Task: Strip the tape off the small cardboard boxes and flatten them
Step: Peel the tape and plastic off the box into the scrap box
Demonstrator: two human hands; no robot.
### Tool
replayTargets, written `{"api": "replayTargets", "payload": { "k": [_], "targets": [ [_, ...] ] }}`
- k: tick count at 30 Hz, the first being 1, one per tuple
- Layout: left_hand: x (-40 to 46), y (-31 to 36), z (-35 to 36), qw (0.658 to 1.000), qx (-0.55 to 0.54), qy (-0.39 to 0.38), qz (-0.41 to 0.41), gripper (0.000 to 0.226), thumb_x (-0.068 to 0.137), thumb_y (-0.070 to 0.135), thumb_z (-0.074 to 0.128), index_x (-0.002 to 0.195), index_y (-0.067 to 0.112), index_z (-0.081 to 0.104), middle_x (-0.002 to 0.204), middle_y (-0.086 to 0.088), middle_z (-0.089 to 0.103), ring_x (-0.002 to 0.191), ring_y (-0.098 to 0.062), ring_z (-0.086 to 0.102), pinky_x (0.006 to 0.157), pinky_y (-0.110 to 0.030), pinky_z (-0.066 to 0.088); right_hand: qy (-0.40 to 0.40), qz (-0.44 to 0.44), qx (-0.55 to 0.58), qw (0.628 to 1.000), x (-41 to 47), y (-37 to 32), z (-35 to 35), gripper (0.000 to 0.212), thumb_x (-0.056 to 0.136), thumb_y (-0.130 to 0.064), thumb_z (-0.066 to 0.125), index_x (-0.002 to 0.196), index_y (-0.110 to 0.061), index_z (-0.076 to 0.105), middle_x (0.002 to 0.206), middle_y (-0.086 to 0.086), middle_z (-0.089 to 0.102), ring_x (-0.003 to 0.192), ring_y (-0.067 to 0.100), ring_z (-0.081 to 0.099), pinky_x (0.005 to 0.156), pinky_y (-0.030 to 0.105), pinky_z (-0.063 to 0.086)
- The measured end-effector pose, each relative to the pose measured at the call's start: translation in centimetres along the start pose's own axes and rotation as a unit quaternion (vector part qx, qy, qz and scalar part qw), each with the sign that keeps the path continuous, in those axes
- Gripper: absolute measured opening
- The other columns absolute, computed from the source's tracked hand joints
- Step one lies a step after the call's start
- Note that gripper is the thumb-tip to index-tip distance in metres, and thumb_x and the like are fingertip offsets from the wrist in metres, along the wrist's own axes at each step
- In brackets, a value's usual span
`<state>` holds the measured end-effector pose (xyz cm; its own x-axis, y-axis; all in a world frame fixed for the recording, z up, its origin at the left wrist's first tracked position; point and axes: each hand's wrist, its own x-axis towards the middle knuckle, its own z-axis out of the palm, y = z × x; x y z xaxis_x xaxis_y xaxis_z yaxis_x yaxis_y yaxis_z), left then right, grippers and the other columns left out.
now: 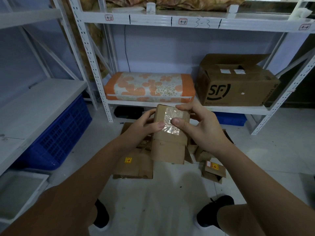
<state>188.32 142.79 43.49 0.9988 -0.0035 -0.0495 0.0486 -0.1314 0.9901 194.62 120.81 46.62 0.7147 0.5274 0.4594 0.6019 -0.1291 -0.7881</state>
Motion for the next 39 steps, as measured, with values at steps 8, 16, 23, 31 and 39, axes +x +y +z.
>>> {"api": "replayTargets", "payload": {
  "k": [8, 16, 23, 31, 39],
  "targets": [
    [-0.3, 0.4, -0.2, 1.0, 0.017, 0.002, -0.005, 0.09, 0.067, 0.067, 0.074, 0.148, 0.037, 0.048, 0.14, 0.004, 0.062, 0.122, -0.013, 0.066, 0.107, -0.044, 0.052, -0.132, 0.032, -0.054, 0.989, -0.5, -0.3, -1.4, 0.083, 0.077, -0.037, 0.084, 0.149, -0.032, 0.043, 0.141, -0.02, 0.05, 0.131, -0.001, 0.048, 0.105, 0.019, 0.045],
    [-0.5, 1.9, 0.8, 1.0, -0.014, -0.023, 0.002, 0.085, 0.072, 0.053, 0.076, 0.148, 0.026, 0.048, 0.141, -0.006, 0.062, 0.122, -0.026, 0.067, 0.105, -0.053, 0.053, -0.051, 0.0, -0.003, 0.999, -1.3, 0.3, -0.7, 0.07, 0.077, -0.041, 0.084, 0.137, -0.023, 0.053, 0.129, -0.001, 0.059, 0.12, 0.018, 0.058, 0.1, 0.044, 0.052],
    [-1.0, 1.7, 1.2, 1.0, 0.014, -0.023, -0.001, 0.086, 0.07, 0.059, 0.073, 0.147, 0.03, 0.048, 0.137, 0.0, 0.065, 0.119, -0.019, 0.068, 0.105, -0.051, 0.054, 0.035, -0.033, -0.03, 0.998, -0.7, -0.1, -0.2, 0.028, 0.093, -0.031, 0.073, 0.117, -0.017, 0.067, 0.11, -0.001, 0.069, 0.104, 0.017, 0.066, 0.087, 0.043, 0.056],
    [-1.4, 1.1, 1.2, 1.0, 0.011, 0.024, 0.005, 0.078, 0.074, 0.06, 0.071, 0.145, 0.032, 0.053, 0.136, -0.003, 0.066, 0.121, -0.023, 0.067, 0.106, -0.057, 0.052, -0.133, 0.011, -0.042, 0.99, -0.9, -0.1, -2.2, 0.081, 0.076, -0.047, 0.083, 0.147, -0.025, 0.049, 0.137, -0.01, 0.058, 0.128, 0.006, 0.054, 0.104, 0.022, 0.047],
    [-1.0, 1.2, 2.0, 1.0, 0.015, -0.003, -0.008, 0.078, 0.079, 0.057, 0.071, 0.147, 0.024, 0.051, 0.133, -0.004, 0.069, 0.119, -0.028, 0.068, 0.105, -0.063, 0.05, -0.018, -0.036, -0.027, 0.999, -1.7, 0.1, -1.4, 0.053, 0.084, -0.027, 0.081, 0.13, -0.011, 0.062, 0.12, 0.001, 0.068, 0.112, 0.016, 0.065, 0.096, 0.031, 0.054]
  ]
}}
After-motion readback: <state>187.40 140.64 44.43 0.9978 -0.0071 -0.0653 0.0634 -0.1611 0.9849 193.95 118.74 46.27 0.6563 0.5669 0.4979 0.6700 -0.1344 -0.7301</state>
